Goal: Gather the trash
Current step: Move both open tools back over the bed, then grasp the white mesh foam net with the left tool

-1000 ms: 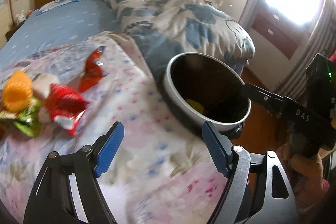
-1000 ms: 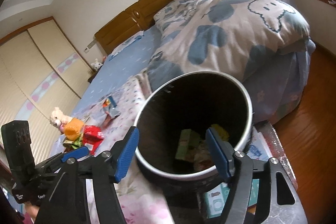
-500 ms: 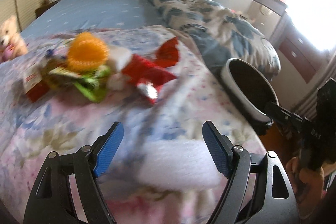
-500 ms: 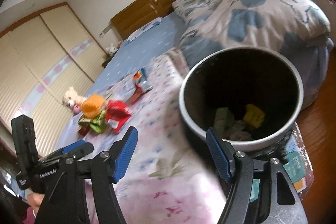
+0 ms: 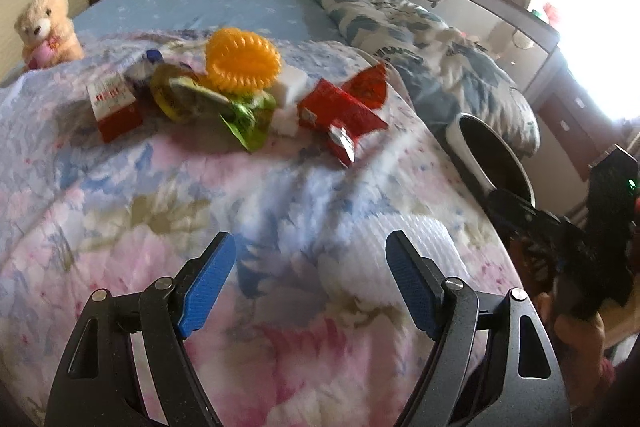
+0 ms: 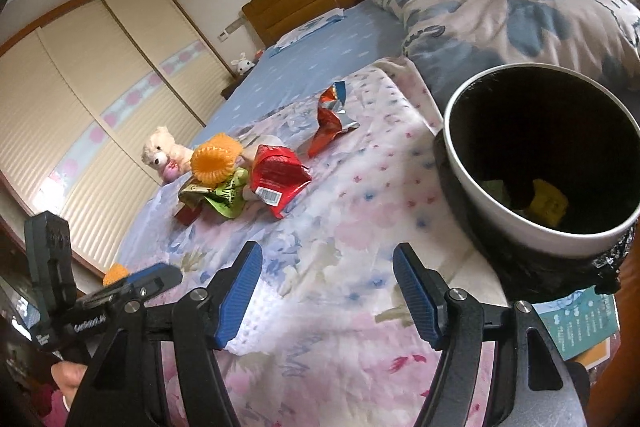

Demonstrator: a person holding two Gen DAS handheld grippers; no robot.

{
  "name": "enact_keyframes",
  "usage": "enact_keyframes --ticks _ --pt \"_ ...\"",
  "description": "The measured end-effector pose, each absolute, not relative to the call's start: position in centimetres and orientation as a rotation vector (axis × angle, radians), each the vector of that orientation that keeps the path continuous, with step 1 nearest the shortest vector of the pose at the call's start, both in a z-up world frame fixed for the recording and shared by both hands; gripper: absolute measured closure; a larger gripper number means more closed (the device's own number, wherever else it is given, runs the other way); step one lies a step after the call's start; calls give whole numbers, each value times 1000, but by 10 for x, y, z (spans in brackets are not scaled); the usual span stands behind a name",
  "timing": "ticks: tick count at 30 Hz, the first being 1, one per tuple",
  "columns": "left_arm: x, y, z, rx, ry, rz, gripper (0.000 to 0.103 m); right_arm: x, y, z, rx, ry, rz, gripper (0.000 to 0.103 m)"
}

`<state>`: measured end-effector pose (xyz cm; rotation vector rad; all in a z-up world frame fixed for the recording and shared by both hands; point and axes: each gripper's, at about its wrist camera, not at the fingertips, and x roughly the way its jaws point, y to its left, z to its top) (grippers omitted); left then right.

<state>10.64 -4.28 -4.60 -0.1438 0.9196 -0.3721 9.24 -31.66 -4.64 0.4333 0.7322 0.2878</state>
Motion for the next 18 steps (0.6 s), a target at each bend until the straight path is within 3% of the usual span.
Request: enact_keyframes --ticks 11,13,14,18 --pt "94 -87 -63 -107 947 -498 24 96 -321 -43 431 718 266 33" --pt "95 -93 -66 -102 947 -522 41 98 -320 -43 433 719 269 33" --pt "95 -95 -68 -100 954 -538 59 98 -320 -43 431 719 270 33" --pt "91 -97 -66 -67 935 -539 86 104 -314 -45 427 724 282 33"
